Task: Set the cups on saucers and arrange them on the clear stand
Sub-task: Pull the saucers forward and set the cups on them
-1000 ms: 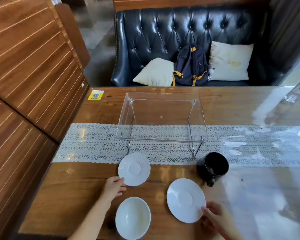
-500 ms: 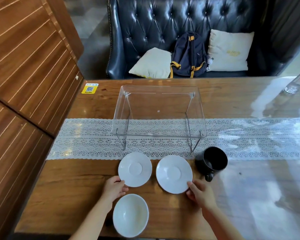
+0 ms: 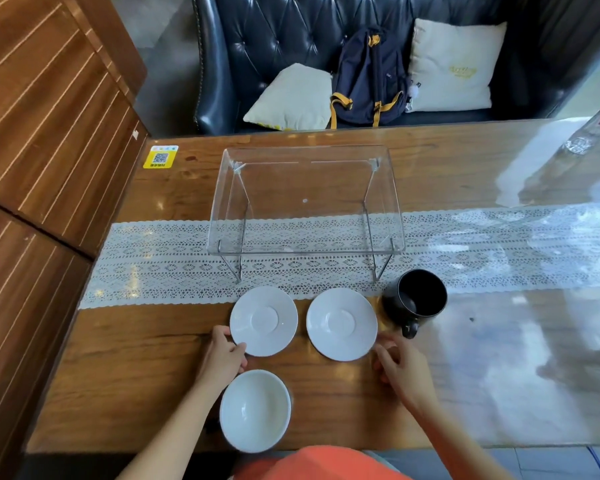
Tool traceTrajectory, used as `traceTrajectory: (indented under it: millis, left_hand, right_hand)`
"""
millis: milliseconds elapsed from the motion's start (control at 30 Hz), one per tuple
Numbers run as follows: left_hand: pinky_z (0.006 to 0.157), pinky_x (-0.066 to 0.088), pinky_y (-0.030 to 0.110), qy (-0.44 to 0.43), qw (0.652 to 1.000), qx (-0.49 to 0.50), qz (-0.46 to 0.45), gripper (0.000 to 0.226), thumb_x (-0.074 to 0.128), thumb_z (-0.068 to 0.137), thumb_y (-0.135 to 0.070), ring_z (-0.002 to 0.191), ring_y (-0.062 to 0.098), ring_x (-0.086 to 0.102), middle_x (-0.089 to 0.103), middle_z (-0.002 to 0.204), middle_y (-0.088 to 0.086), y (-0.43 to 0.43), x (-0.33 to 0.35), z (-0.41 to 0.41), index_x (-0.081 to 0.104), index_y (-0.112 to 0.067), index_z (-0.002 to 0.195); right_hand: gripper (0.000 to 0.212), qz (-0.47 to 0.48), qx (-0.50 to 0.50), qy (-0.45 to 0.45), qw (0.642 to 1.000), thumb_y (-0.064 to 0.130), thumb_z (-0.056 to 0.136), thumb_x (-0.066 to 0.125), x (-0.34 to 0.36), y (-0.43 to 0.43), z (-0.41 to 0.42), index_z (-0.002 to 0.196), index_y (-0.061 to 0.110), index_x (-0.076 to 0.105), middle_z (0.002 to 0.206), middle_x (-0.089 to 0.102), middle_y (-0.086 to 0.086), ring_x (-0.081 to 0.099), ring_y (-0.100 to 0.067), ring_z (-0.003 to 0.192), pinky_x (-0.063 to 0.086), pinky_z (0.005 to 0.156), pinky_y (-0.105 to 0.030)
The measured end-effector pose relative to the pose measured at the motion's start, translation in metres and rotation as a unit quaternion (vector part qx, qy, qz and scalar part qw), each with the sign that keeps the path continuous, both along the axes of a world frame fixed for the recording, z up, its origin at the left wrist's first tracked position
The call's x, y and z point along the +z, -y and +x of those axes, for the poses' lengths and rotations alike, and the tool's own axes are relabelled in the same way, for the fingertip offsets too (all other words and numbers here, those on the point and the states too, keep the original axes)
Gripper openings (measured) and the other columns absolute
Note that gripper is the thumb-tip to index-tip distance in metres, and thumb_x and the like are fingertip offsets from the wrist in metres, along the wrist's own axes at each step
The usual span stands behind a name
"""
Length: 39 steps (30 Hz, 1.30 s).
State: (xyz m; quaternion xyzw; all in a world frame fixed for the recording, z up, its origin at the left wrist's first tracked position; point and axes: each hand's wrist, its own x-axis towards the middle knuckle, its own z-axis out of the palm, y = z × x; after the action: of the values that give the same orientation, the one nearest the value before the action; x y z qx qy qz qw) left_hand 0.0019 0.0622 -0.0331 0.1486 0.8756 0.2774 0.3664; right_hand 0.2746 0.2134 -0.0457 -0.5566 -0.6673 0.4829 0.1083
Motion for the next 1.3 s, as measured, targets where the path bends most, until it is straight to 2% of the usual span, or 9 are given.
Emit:
traceTrajectory:
  millis: [233, 367, 467, 600, 733, 833, 967, 1100, 1300]
  left_hand:
    - [0.067, 0.046, 0.039, -0.133, 0.990, -0.036, 0.026, 0.043, 0.061, 0.084, -0.015, 0.072, 0.023, 0.053, 0.052, 0.072, 0.000, 0.005, 0.008, 0.013, 0.040, -0.010, 0.121]
    - [0.067, 0.045, 0.035, -0.193, 0.971, -0.078, 0.114, 0.032, 0.063, 0.081, -0.012, 0.067, 0.013, 0.049, 0.046, 0.083, -0.003, 0.012, 0.028, 0.025, 0.053, -0.016, 0.111]
    - [0.081, 0.049, 0.036, -0.108, 0.970, -0.183, 0.117, 0.037, 0.068, 0.076, -0.022, 0.085, 0.009, 0.057, 0.050, 0.101, -0.006, 0.022, 0.044, 0.040, 0.054, -0.022, 0.111]
    - [0.110, 0.023, 0.036, -0.176, 0.855, -0.487, -0.001, 0.088, 0.060, 0.057, -0.064, 0.135, 0.010, 0.022, 0.026, 0.145, -0.014, 0.045, 0.043, 0.056, 0.027, -0.041, 0.135]
    - [0.112, 0.015, 0.039, -0.181, 0.802, -0.568, -0.031, 0.115, 0.067, 0.052, -0.061, 0.142, 0.012, -0.003, -0.005, 0.157, -0.010, 0.047, 0.040, 0.038, -0.001, -0.043, 0.142]
    - [0.106, 0.028, 0.040, -0.188, 0.771, -0.607, -0.044, 0.119, 0.071, 0.051, -0.054, 0.140, 0.014, 0.003, -0.001, 0.156, -0.008, 0.041, 0.041, 0.032, -0.003, -0.041, 0.143]
    - [0.095, 0.042, 0.035, -0.171, 0.808, -0.564, 0.007, 0.105, 0.071, 0.049, -0.053, 0.128, 0.009, 0.022, 0.026, 0.136, -0.010, 0.042, 0.042, 0.032, 0.017, -0.039, 0.138]
    - [0.100, 0.040, 0.030, -0.119, 0.899, -0.413, 0.088, 0.098, 0.074, 0.047, -0.057, 0.122, -0.002, 0.027, 0.028, 0.128, -0.022, 0.038, 0.048, 0.033, 0.023, -0.046, 0.130]
    - [0.097, 0.035, 0.030, -0.109, 0.942, -0.273, 0.162, 0.094, 0.074, 0.045, -0.063, 0.122, 0.004, 0.036, 0.034, 0.127, -0.020, -0.001, 0.061, 0.033, 0.030, -0.046, 0.126]
  right_hand:
    - [0.019, 0.229, 0.073, 0.013, 0.971, 0.017, 0.082, 0.059, 0.037, -0.001, 0.020, 0.092, 0.034, 0.060, 0.066, 0.061, 0.014, 0.056, -0.004, 0.062, 0.047, 0.057, -0.030]
    - [0.035, 0.348, 0.048, -0.015, 0.936, 0.028, 0.080, 0.058, 0.062, -0.051, 0.012, 0.114, 0.023, 0.057, 0.114, 0.060, -0.004, 0.054, -0.022, 0.108, 0.042, 0.091, -0.034]
    - [0.075, 0.253, 0.024, 0.080, 0.964, 0.037, 0.072, 0.075, 0.054, -0.084, 0.007, 0.137, 0.025, 0.040, 0.144, 0.038, -0.013, 0.031, -0.034, 0.134, 0.029, 0.109, -0.047]
    - [0.101, 0.152, 0.041, 0.091, 0.983, 0.024, 0.061, 0.084, 0.028, -0.089, 0.003, 0.144, 0.027, 0.026, 0.148, 0.024, -0.014, 0.028, -0.037, 0.134, 0.031, 0.110, -0.049]
    - [0.098, 0.178, 0.028, 0.059, 0.982, 0.016, 0.061, 0.081, 0.018, -0.088, 0.006, 0.141, 0.031, 0.028, 0.142, 0.028, -0.011, 0.033, -0.032, 0.130, 0.035, 0.102, -0.042]
    - [0.095, 0.189, 0.013, 0.043, 0.981, 0.015, 0.061, 0.081, 0.018, -0.084, 0.007, 0.139, 0.033, 0.030, 0.139, 0.030, -0.009, 0.034, -0.028, 0.128, 0.035, 0.097, -0.038]
    - [0.096, 0.175, -0.011, 0.007, 0.985, 0.013, 0.058, 0.084, 0.022, -0.069, 0.011, 0.138, 0.030, 0.035, 0.136, 0.033, -0.010, 0.037, -0.023, 0.127, 0.031, 0.100, -0.029]
    - [0.094, 0.152, -0.005, -0.040, 0.988, 0.012, 0.055, 0.087, 0.026, -0.044, 0.016, 0.135, 0.028, 0.041, 0.129, 0.037, -0.007, 0.040, -0.022, 0.126, 0.030, 0.105, -0.028]
    - [0.092, 0.150, 0.075, -0.090, 0.982, 0.030, 0.048, 0.082, 0.045, -0.022, -0.015, 0.131, 0.038, 0.043, 0.124, 0.037, 0.005, 0.041, -0.013, 0.121, 0.032, 0.104, -0.025]
